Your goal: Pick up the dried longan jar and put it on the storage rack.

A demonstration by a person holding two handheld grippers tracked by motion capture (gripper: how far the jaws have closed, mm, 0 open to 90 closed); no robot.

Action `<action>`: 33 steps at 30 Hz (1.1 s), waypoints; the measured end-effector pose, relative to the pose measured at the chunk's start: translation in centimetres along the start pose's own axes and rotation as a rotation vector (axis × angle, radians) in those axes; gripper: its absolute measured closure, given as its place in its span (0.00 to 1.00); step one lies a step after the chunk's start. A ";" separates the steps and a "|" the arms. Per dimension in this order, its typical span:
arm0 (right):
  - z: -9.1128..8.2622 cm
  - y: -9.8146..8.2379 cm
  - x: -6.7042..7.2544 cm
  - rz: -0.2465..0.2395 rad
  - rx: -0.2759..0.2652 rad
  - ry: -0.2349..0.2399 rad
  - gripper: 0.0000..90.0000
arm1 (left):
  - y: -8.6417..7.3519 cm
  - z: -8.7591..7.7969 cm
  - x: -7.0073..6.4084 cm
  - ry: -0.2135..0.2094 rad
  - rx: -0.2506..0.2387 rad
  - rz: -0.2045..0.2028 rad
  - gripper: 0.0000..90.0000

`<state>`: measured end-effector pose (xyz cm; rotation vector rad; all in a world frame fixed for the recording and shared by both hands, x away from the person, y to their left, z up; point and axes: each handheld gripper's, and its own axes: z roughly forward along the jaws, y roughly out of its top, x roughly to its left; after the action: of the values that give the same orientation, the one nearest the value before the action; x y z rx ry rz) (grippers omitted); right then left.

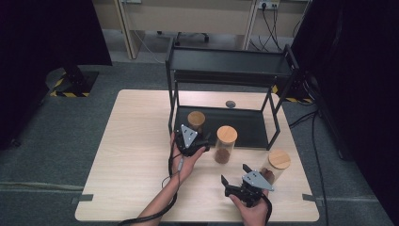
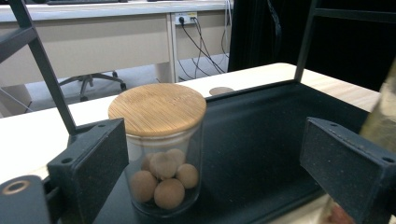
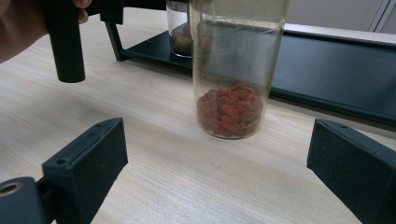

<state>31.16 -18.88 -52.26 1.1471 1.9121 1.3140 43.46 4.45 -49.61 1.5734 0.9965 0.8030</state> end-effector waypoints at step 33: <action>0.0 0.0 0.0 0.004 -0.002 -0.003 0.06 | -0.9 -4.6 -0.7 -0.086 0.010 -0.029 0.08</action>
<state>31.14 -18.86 -52.26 1.1521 1.9071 1.3152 38.92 5.77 -49.53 1.5847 0.9606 0.7058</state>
